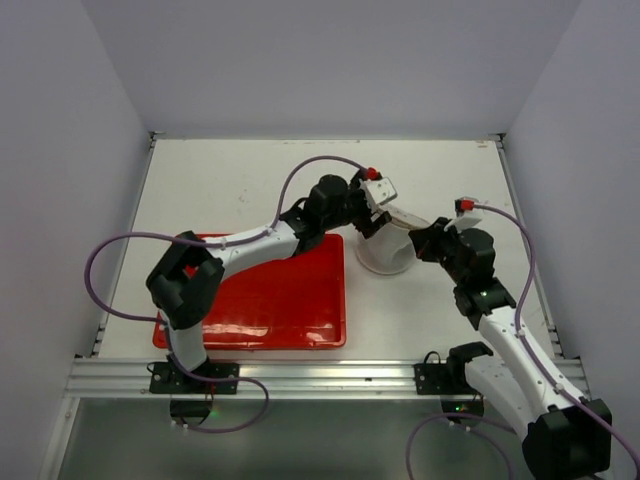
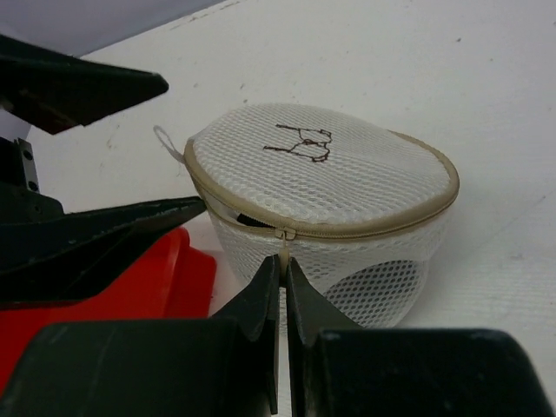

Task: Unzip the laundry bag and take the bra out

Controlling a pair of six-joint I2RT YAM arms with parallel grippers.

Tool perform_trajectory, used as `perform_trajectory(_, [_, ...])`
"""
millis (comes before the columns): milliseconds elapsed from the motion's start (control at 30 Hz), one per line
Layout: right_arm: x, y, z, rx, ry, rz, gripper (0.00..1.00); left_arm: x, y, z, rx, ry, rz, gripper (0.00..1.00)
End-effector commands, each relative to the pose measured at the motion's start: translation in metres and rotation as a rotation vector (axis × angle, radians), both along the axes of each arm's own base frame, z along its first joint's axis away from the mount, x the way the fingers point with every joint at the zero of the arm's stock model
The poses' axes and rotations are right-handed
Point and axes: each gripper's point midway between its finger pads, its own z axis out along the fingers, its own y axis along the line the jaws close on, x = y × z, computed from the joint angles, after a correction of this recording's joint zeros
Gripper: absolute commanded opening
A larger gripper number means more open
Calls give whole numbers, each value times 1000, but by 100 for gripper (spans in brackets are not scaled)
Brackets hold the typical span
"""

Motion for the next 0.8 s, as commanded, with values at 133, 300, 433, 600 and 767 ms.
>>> perform_trajectory(133, [3, 15, 3, 80, -31, 53, 0, 5, 40, 89, -335, 371, 149, 100])
perform_trajectory(300, [5, 17, 2, 85, -25, 58, 0, -28, 55, 136, -594, 663, -102, 100])
perform_trajectory(433, [6, 19, -1, 89, -15, 65, 0, -54, 45, 155, -726, 881, -283, 100])
perform_trajectory(600, [4, 19, -4, 86, -7, 67, 0, -72, 58, 163, -835, 1054, -391, 100])
perform_trajectory(767, [4, 17, -3, 54, -1, 58, 0, -54, 46, 126, -786, 1148, -323, 100])
